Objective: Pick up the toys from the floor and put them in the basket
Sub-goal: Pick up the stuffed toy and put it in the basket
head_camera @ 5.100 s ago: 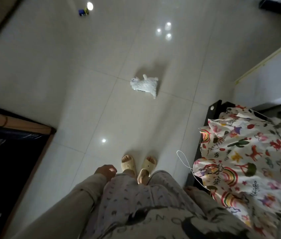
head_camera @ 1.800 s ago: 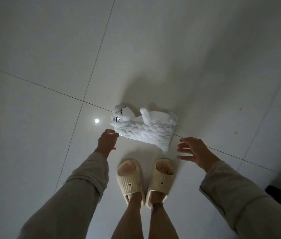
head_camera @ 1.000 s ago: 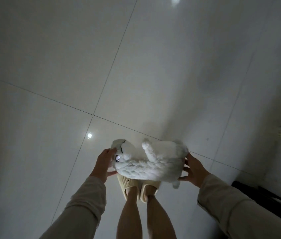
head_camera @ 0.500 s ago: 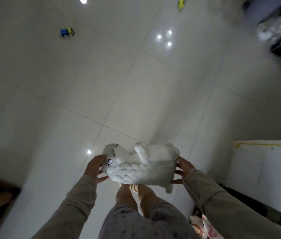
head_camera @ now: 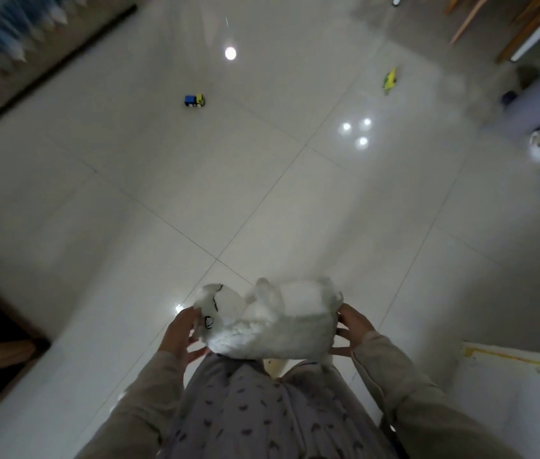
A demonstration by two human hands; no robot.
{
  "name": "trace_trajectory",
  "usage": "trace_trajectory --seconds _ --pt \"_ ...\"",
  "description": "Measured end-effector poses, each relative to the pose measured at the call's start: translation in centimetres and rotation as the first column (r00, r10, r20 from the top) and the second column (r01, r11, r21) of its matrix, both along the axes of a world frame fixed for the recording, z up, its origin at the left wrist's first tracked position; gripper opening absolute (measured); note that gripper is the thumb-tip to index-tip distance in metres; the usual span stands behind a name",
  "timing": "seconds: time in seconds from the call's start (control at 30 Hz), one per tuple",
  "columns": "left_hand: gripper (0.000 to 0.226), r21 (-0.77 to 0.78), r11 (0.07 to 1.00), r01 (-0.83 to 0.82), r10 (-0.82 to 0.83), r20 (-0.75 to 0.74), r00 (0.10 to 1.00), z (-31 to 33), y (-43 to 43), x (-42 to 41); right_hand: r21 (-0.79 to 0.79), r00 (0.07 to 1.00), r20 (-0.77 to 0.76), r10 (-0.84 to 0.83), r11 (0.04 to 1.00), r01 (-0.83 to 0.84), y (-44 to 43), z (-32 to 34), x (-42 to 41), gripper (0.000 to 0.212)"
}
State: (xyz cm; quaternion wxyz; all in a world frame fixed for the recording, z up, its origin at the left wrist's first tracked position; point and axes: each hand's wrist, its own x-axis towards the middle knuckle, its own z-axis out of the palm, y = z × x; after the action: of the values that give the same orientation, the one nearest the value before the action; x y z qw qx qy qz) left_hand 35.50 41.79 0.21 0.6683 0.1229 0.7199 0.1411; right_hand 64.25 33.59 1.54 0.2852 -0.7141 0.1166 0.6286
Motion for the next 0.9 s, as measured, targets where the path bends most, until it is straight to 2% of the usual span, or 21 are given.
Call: trace_trajectory --seconds 0.23,0.43,0.6,0.77,0.9 --pt "0.026 0.015 0.994 -0.110 0.109 0.038 0.993 -0.7 4.0 0.0 0.032 0.991 0.001 0.132 0.991 -0.132 7.0 0.1 1.4 0.012" --pt "0.023 0.011 0.994 -0.106 0.106 0.000 0.994 -1.2 13.4 1.9 0.053 0.987 0.013 0.157 0.986 -0.158 14.9 -0.7 2.4 0.017" --pt "0.012 0.021 0.999 -0.047 0.047 0.015 0.999 0.0 23.2 4.5 0.065 0.993 0.060 0.106 0.992 -0.110 22.7 -0.1 3.9 0.019" --pt "0.014 0.067 0.998 0.019 -0.023 0.054 0.998 1.4 31.7 8.3 0.075 0.990 0.140 0.014 0.997 -0.024 30.0 0.9 7.3 0.020" --pt "0.016 0.109 0.992 0.070 -0.077 0.062 0.995 2.6 37.4 11.6 0.122 0.989 0.146 -0.029 0.992 0.011 34.8 1.3 10.2 0.023"
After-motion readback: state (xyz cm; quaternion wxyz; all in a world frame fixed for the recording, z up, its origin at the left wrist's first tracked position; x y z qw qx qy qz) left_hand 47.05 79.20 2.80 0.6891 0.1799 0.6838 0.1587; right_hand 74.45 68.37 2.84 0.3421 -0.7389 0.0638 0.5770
